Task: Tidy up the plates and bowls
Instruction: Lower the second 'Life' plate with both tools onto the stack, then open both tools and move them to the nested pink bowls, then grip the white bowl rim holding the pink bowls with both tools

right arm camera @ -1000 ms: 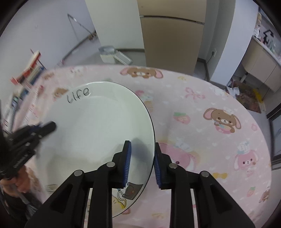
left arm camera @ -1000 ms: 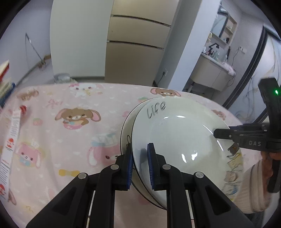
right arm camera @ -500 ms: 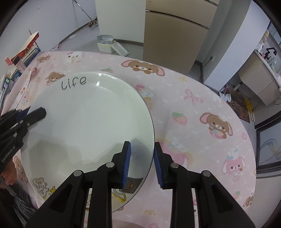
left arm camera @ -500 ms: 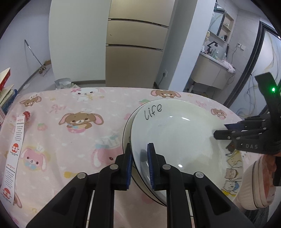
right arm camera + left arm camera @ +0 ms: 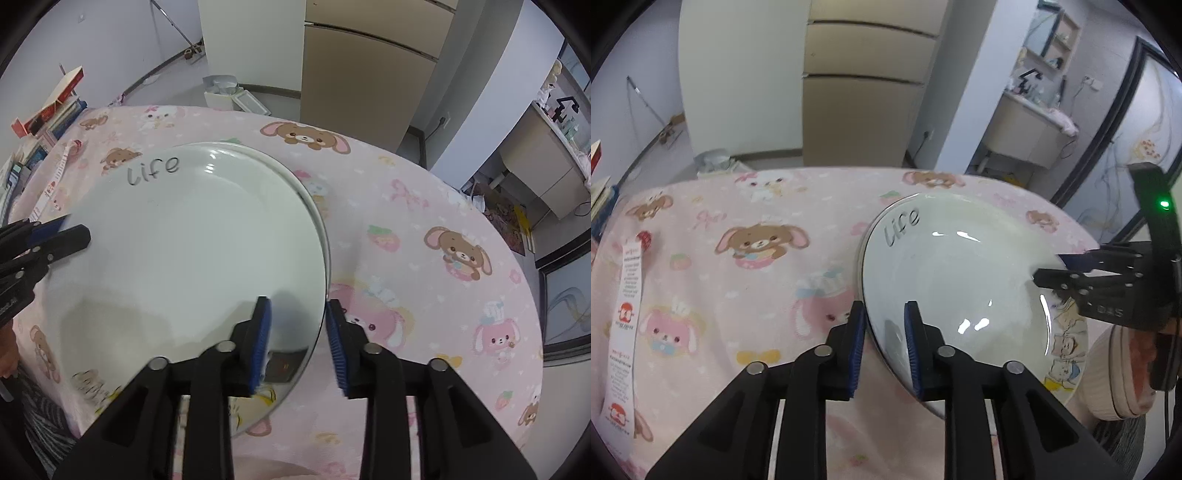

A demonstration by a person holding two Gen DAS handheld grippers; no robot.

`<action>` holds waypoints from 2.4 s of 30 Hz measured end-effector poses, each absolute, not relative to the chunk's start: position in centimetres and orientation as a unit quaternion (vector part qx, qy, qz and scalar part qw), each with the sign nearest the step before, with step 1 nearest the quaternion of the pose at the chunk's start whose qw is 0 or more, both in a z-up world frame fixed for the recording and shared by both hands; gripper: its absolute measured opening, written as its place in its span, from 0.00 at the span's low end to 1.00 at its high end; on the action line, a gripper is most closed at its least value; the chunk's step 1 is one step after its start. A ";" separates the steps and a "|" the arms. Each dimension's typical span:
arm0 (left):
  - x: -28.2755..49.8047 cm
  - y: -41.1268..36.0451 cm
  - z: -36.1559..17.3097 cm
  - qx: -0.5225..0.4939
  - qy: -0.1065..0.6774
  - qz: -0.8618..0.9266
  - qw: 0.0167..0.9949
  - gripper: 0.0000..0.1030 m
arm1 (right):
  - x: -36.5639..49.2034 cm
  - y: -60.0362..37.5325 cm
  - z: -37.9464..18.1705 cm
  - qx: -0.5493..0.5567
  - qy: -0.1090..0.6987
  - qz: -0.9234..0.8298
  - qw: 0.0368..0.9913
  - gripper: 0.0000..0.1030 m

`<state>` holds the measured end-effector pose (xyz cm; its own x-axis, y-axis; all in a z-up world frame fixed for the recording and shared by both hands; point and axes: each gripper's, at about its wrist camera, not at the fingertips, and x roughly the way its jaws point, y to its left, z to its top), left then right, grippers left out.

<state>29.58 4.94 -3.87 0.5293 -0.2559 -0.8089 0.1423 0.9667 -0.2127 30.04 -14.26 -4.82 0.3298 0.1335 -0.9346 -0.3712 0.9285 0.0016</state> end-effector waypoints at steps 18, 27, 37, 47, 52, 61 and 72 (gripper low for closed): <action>27.4 5.4 1.2 -0.101 0.365 -0.152 0.913 1.00 | 24.2 -17.9 2.3 -0.022 0.455 0.180 0.872 1.00; 22.6 2.1 7.9 -0.048 0.271 -0.164 0.947 1.00 | 16.9 -21.7 8.4 0.072 0.286 0.204 0.933 1.00; 19.0 -1.8 11.4 -0.038 0.239 -0.223 0.944 1.00 | 10.2 -24.1 10.4 0.046 0.215 0.197 0.955 1.00; 18.9 -7.9 8.0 -0.041 0.305 -0.304 0.902 1.00 | 8.7 -28.9 6.6 0.041 0.261 0.149 0.953 1.00; 19.5 -10.7 5.1 -0.055 0.364 -0.332 0.869 1.00 | 9.0 -31.1 3.9 0.084 0.293 0.137 0.943 1.00; 19.1 -14.5 1.1 -0.006 0.398 -0.330 0.856 1.00 | 9.8 -31.9 -1.0 0.098 0.351 0.130 0.922 1.00; 19.3 -15.5 -1.0 -0.007 0.424 -0.335 0.841 1.00 | 10.6 -32.3 -4.0 0.136 0.380 0.131 0.905 0.83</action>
